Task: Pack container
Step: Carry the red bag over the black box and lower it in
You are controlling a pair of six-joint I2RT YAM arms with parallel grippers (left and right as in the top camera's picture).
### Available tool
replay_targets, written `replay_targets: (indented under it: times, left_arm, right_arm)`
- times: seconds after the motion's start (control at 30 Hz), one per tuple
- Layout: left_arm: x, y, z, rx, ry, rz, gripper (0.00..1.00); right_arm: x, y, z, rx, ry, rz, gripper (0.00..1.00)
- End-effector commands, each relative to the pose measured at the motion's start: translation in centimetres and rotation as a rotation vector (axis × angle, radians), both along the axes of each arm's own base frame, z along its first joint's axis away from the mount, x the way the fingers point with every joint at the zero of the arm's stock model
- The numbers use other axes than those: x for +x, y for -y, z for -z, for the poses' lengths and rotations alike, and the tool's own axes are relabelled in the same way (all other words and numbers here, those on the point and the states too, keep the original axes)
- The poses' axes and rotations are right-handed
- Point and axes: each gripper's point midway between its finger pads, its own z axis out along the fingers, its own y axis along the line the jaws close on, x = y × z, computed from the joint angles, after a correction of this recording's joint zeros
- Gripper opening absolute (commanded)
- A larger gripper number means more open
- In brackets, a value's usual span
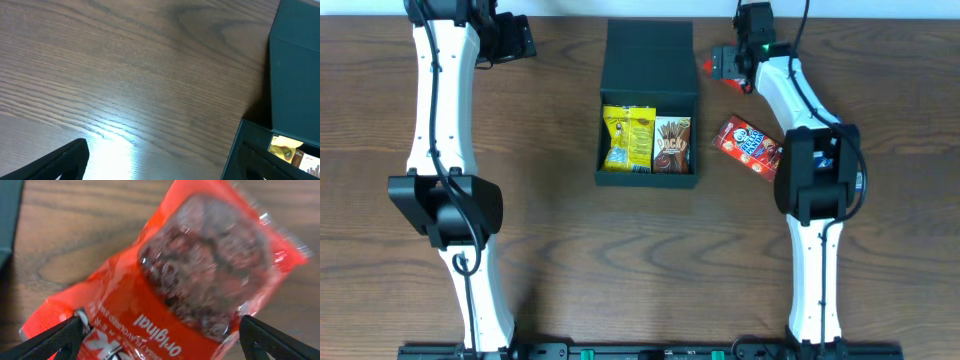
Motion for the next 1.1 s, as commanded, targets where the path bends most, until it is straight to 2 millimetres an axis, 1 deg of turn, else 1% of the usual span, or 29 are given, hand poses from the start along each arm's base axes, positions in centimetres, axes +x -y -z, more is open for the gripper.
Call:
replay_targets:
  times: [0.0,0.07,0.13,0.2,0.23,0.27,0.3,0.33,0.37,0.43,0.47,0.5,0.53,0.57,0.67,0.73,0.83,0.9,0.93,1.03,1.07]
  left_arm:
    - [0.0,-0.2,0.8,0.011,-0.022,0.009,0.95]
    - [0.0,-0.2,0.8,0.011,-0.022,0.009,0.95]
    - [0.0,-0.2,0.8,0.012,-0.021,0.009,0.95]
    - [0.0,-0.2,0.8,0.012,-0.022,0.010,0.95]
    - [0.0,-0.2,0.8,0.011,-0.021,0.009,0.95]
    - [0.0,-0.2,0.8,0.012,-0.021,0.009,0.95]
    - [0.0,-0.2,0.8,0.012,-0.021,0.009,0.95]
    - [0.0,-0.2,0.8,0.012,-0.021,0.010,0.95]
    - [0.0,-0.2,0.8,0.012,-0.022,0.010,0.95]
    - [0.0,-0.2,0.8,0.012,-0.021,0.010,0.95]
    - [0.0,-0.2,0.8,0.012,-0.021,0.010,0.95]
    - [0.0,-0.2,0.8,0.012,-0.022,0.010,0.95]
    - [0.0,-0.2,0.8,0.012,-0.022,0.010,0.95]
    - [0.0,-0.2,0.8,0.012,-0.022,0.010,0.95]
    - [0.0,-0.2,0.8,0.012,-0.023,0.010,0.95]
    - [-0.1,-0.2,0.9,0.012,-0.026,0.010,0.95]
    - [-0.2,-0.2,0.9,0.012,-0.028,0.009,0.95]
    - [-0.2,-0.2,0.9,0.012,-0.028,0.009,0.95]
    - [-0.2,-0.2,0.9,0.012,-0.028,0.009,0.95]
    - [-0.2,-0.2,0.9,0.012,-0.028,0.009,0.95]
    - [-0.2,-0.2,0.9,0.012,-0.028,0.009,0.95]
  right_arm:
    - [-0.2,-0.1,1.9,0.059,-0.029,0.036,0.98]
    - [-0.2,-0.1,1.9,0.069,-0.028,0.046,0.96]
    - [-0.2,-0.1,1.9,0.071,-0.030,0.046,0.91]
    - [-0.4,-0.2,2.2,0.080,-0.041,0.041,0.80]
    - [-0.5,-0.2,2.6,0.081,-0.050,0.043,0.70]
    - [-0.7,-0.2,2.8,0.081,-0.057,0.043,0.55]
    - [-0.8,-0.2,3.1,0.080,-0.066,0.043,0.44]
    - [-1.1,-0.2,3.4,0.084,-0.079,0.050,0.39]
    - [-1.3,-0.1,3.6,0.087,-0.089,0.058,0.36]
    - [-1.7,0.0,4.4,0.085,-0.114,0.061,0.28]
    - [-2.0,0.0,4.8,0.083,-0.128,0.062,0.20]
    - [-2.2,0.1,5.0,0.081,-0.139,0.064,0.14]
    - [-2.4,0.2,5.0,0.080,-0.146,0.065,0.04]
    - [-2.4,0.3,5.0,0.080,-0.146,0.067,0.01]
    - [-2.6,0.4,4.9,0.078,-0.158,0.069,0.01]
    - [-3.0,0.5,4.4,0.070,-0.173,0.068,0.01]
    - [-3.1,0.6,2.4,0.051,-0.178,0.050,0.01]
    - [-3.1,0.7,0.1,0.043,-0.165,0.044,0.01]
    - [-3.0,0.9,-1.8,0.035,-0.148,0.049,0.01]
    - [-2.4,0.6,-8.5,0.026,-0.052,0.013,0.01]
    - [-2.4,0.4,-10.1,0.021,-0.025,-0.002,0.01]
